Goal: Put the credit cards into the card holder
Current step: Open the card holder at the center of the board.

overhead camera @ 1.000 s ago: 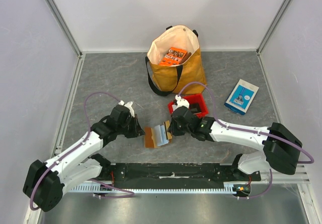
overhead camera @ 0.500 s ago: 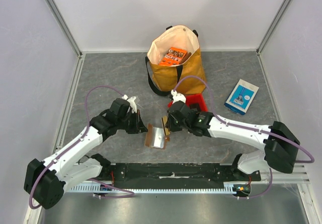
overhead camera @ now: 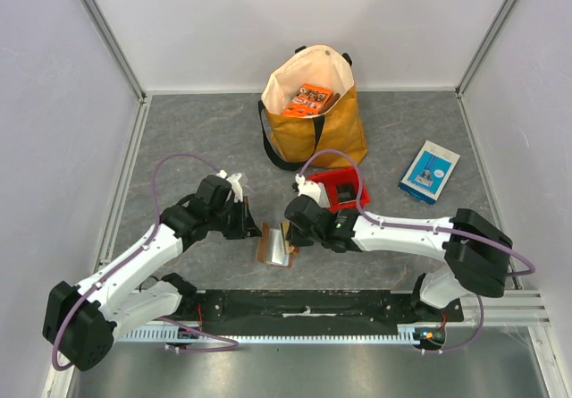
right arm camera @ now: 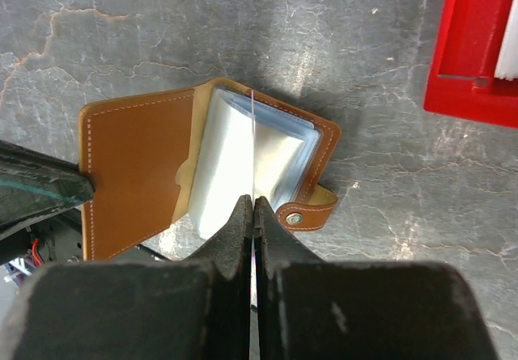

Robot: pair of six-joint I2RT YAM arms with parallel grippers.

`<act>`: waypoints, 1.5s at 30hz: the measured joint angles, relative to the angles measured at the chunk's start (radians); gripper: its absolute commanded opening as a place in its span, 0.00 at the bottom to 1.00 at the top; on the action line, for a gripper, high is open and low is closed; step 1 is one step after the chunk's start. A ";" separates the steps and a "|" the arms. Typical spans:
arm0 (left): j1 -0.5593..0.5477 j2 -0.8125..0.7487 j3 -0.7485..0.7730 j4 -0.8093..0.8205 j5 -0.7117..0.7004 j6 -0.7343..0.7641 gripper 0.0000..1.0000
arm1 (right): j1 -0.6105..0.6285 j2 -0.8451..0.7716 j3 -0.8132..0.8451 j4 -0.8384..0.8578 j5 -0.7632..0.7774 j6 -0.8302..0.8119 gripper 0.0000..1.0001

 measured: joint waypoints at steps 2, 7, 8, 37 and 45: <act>0.000 -0.006 0.000 0.000 -0.002 -0.003 0.02 | 0.007 0.021 -0.001 0.011 0.007 0.011 0.00; 0.000 -0.026 -0.007 0.001 -0.009 -0.012 0.02 | 0.013 0.044 -0.019 0.007 0.044 0.028 0.00; 0.000 -0.032 -0.013 0.000 -0.011 -0.013 0.02 | 0.013 0.043 -0.026 0.007 0.049 0.031 0.00; 0.000 -0.058 -0.181 0.051 -0.114 -0.090 0.02 | -0.061 -0.048 -0.188 0.122 -0.076 0.056 0.00; 0.000 -0.033 -0.270 0.121 -0.114 -0.145 0.02 | -0.069 -0.101 -0.201 0.251 -0.206 0.043 0.00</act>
